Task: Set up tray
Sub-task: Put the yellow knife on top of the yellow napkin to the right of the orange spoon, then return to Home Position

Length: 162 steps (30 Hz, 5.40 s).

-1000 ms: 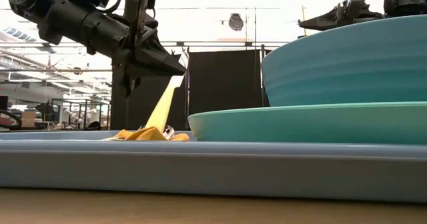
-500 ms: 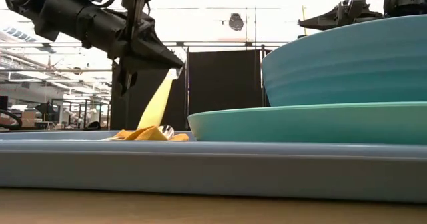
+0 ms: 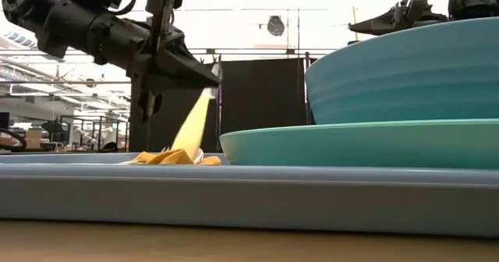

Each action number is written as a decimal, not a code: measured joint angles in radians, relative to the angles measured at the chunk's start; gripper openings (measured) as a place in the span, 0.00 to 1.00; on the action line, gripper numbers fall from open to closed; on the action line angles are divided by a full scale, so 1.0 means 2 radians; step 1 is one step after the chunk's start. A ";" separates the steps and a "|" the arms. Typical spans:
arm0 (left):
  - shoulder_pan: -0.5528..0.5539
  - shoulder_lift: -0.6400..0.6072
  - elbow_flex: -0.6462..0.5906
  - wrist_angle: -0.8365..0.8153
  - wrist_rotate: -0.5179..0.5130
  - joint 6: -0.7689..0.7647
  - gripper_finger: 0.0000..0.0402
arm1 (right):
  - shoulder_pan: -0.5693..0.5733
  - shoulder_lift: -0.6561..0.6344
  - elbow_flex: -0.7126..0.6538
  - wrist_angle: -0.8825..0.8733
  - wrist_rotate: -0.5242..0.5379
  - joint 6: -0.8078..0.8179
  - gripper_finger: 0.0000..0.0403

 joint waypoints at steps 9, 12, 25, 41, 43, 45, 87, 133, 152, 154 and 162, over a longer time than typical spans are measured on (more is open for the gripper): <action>0.002 0.044 0.001 0.001 0.019 -0.053 0.00 | 0.000 0.000 0.000 0.000 0.000 0.000 0.43; 0.002 0.055 0.001 0.005 0.024 -0.057 0.00 | 0.000 0.000 0.000 -0.002 0.000 0.000 0.43; 0.005 0.088 0.001 -0.019 0.030 -0.103 0.02 | 0.000 0.000 0.000 0.000 0.000 0.000 0.43; 0.029 0.089 0.000 -0.018 0.063 -0.084 0.13 | 0.000 0.000 0.000 0.000 0.001 -0.001 0.43; 0.030 0.089 0.000 -0.017 0.067 -0.085 0.14 | 0.000 0.000 0.000 0.000 0.001 -0.002 0.43; 0.030 0.089 0.000 -0.016 0.071 -0.085 0.16 | 0.000 0.000 0.000 0.000 0.001 -0.003 0.43; 0.061 0.089 0.000 0.013 0.146 -0.068 0.52 | 0.000 0.000 0.000 0.013 0.001 -0.003 0.43; 0.071 0.088 0.057 -0.132 0.206 -0.072 0.52 | 0.000 0.000 0.000 0.013 0.001 -0.003 0.43; 0.071 0.006 0.057 -0.165 0.171 -0.038 0.52 | 0.000 0.000 0.000 0.013 0.001 0.000 0.43; 0.071 -0.011 0.057 -0.169 0.165 -0.023 0.52 | 0.000 0.000 0.000 0.013 0.000 0.000 0.43; 0.070 -0.100 0.057 -0.155 0.087 0.173 0.52 | -0.016 -0.004 0.009 0.031 -0.135 0.006 0.43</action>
